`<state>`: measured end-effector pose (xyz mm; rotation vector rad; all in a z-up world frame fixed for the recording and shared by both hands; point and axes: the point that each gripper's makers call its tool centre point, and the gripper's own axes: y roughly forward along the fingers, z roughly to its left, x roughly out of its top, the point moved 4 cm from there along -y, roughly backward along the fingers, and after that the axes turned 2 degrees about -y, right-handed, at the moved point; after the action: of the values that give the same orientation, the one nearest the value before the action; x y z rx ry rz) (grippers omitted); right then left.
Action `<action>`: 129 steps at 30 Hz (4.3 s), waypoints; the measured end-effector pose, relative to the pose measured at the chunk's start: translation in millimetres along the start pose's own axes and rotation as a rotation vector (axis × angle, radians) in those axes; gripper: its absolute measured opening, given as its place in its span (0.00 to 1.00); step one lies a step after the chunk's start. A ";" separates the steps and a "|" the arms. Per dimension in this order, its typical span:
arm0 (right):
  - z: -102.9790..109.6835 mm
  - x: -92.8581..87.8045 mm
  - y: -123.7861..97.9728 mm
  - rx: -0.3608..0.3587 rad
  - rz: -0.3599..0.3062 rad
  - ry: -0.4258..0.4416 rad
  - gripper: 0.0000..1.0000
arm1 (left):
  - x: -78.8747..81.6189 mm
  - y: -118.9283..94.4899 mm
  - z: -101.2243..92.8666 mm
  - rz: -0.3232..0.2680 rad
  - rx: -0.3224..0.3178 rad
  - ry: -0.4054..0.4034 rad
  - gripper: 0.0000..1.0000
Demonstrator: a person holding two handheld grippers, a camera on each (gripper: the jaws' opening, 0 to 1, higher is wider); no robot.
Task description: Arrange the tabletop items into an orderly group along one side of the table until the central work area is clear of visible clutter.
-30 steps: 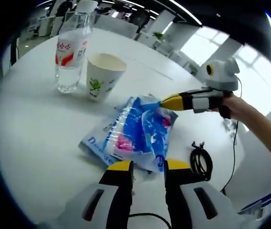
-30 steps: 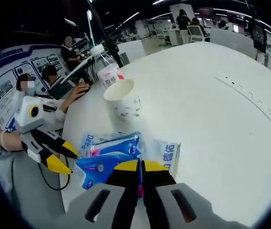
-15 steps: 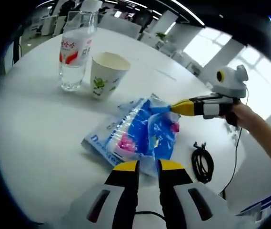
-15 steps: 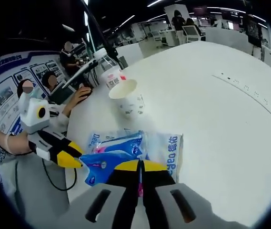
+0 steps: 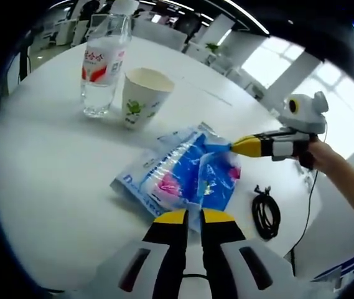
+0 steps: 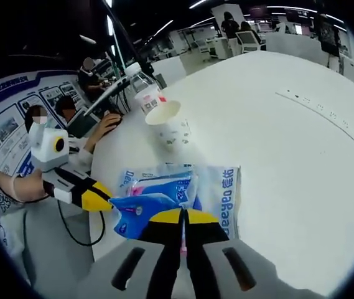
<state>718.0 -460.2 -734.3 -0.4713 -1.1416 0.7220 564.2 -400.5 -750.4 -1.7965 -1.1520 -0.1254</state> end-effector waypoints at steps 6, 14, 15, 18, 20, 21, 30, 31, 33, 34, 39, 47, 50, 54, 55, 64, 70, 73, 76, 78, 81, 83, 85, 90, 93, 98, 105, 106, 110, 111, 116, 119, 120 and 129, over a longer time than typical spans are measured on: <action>0.9 -3.3 -0.4 -0.002 0.006 0.009 0.00 | -0.1 -0.9 -0.5 -0.001 -0.001 0.005 0.00; 0.8 -3.5 -5.5 -0.004 -0.030 0.063 0.00 | 8.7 -4.3 2.9 -0.025 0.000 0.059 0.00; 0.8 -3.4 -5.8 -0.006 -0.033 0.066 0.00 | 10.0 -4.5 3.3 -0.028 -0.004 0.060 0.00; 2.8 -2.4 -7.7 -0.003 -0.047 0.080 0.00 | 12.3 -5.1 5.3 -0.023 -0.006 0.090 0.00; 4.9 -1.7 -10.4 -0.009 -0.059 0.083 0.00 | 16.2 -7.0 6.4 -0.020 -0.018 0.083 0.00; 5.7 -1.5 -11.7 -0.010 -0.062 0.083 0.00 | 19.0 -8.2 6.6 -0.025 -0.017 0.097 0.00; 4.3 1.3 -33.1 -0.085 -0.140 0.124 0.00 | 37.9 -6.0 -3.7 -0.034 -0.061 0.155 0.00; 2.4 0.4 -35.6 -0.100 -0.146 0.134 0.00 | 39.5 -5.0 -5.2 -0.037 -0.066 0.161 0.00; 1.6 -1.3 -41.1 -0.104 -0.160 0.149 0.00 | 43.6 -1.8 -10.8 -0.031 -0.079 0.175 0.00; 0.6 -1.7 -43.8 -0.113 -0.169 0.157 0.00 | 45.9 -0.1 -12.8 -0.031 -0.081 0.184 0.00; -7.3 -7.8 -64.1 -0.176 -0.194 0.162 0.00 | 59.4 14.1 -32.1 -0.013 -0.130 0.241 0.00; -23.4 -16.5 -96.0 -0.240 -0.248 0.217 0.00 | 78.9 34.0 -61.7 -0.004 -0.183 0.307 0.00; -29.1 -20.0 -105.3 -0.258 -0.264 0.239 0.00 | 80.6 40.6 -70.2 0.005 -0.197 0.325 0.00; -32.7 -23.4 -112.2 -0.279 -0.271 0.244 0.00 | 82.0 47.3 -79.4 0.009 -0.214 0.335 0.00; -33.7 -24.2 -114.0 -0.283 -0.277 0.249 0.00 | 82.5 48.7 -81.2 0.010 -0.217 0.332 0.00; -42.7 -31.4 -129.0 -0.322 -0.310 0.280 0.00 | 88.9 63.3 -95.6 0.003 -0.244 0.326 0.00; -48.0 -38.3 -138.7 -0.348 -0.336 0.299 0.00 | 90.3 73.2 -106.1 -0.007 -0.271 0.284 0.00; -50.8 -43.0 -143.4 -0.359 -0.343 0.310 0.00 | 89.5 80.3 -109.5 -0.005 -0.281 0.267 0.00; -54.0 -47.9 -148.4 -0.374 -0.353 0.321 0.00 | 86.1 86.0 -115.3 0.003 -0.292 0.254 0.00; -55.8 -50.4 -151.3 -0.377 -0.362 0.330 0.00 | 85.7 88.3 -118.3 0.002 -0.295 0.256 0.00; -60.6 -54.5 -155.7 -0.391 -0.374 0.341 0.00 | 86.4 93.0 -122.5 0.002 -0.299 0.252 0.00; -63.3 -54.0 -158.3 -0.385 -0.414 0.380 0.00 | 86.6 96.5 -126.5 -0.002 -0.305 0.249 0.00; -67.6 -58.2 -161.0 -0.390 -0.418 0.392 0.00 | 85.7 99.3 -130.4 -0.004 -0.310 0.250 0.00; -73.0 -66.1 -164.3 -0.391 -0.444 0.432 0.00 | 81.5 106.9 -136.2 0.002 -0.317 0.244 0.00; -75.2 -72.9 -165.3 -0.400 -0.440 0.437 0.00 | 76.9 112.1 -138.3 0.012 -0.321 0.238 0.00; -81.2 -82.6 -164.4 -0.407 -0.439 0.459 0.00 | 70.4 119.2 -140.9 0.017 -0.319 0.227 0.00; -85.5 -92.4 -162.2 -0.409 -0.443 0.485 0.00 | 62.3 127.6 -141.2 0.025 -0.318 0.208 0.00; -86.2 -93.9 -161.8 -0.410 -0.445 0.489 0.00 | 61.0 127.7 -141.3 0.020 -0.319 0.205 0.00; -87.4 -99.5 -159.6 -0.407 -0.439 0.501 0.00 | 55.4 131.7 -140.0 0.025 -0.312 0.207 0.00; -87.6 -100.4 -159.4 -0.409 -0.438 0.502 0.00 | 54.3 132.8 -139.9 0.027 -0.311 0.202 0.00; -89.9 -106.2 -158.3 -0.414 -0.439 0.517 0.00 | 53.5 137.2 -139.9 0.020 -0.309 0.199 0.00; -91.3 -109.3 -156.5 -0.415 -0.438 0.527 0.00 | 52.2 140.6 -138.0 0.019 -0.303 0.204 0.00; -91.8 -110.7 -155.2 -0.416 -0.435 0.527 0.00 | 52.3 141.6 -137.2 0.015 -0.302 0.200 0.00; -96.2 -110.2 -159.2 -0.426 -0.452 0.535 0.00 | 55.7 149.9 -141.2 0.007 -0.308 0.208 0.00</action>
<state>825.6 -647.7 -733.0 -0.6845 -0.8397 -0.0567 760.0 -485.0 -744.7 -2.0002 -1.0177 -0.4970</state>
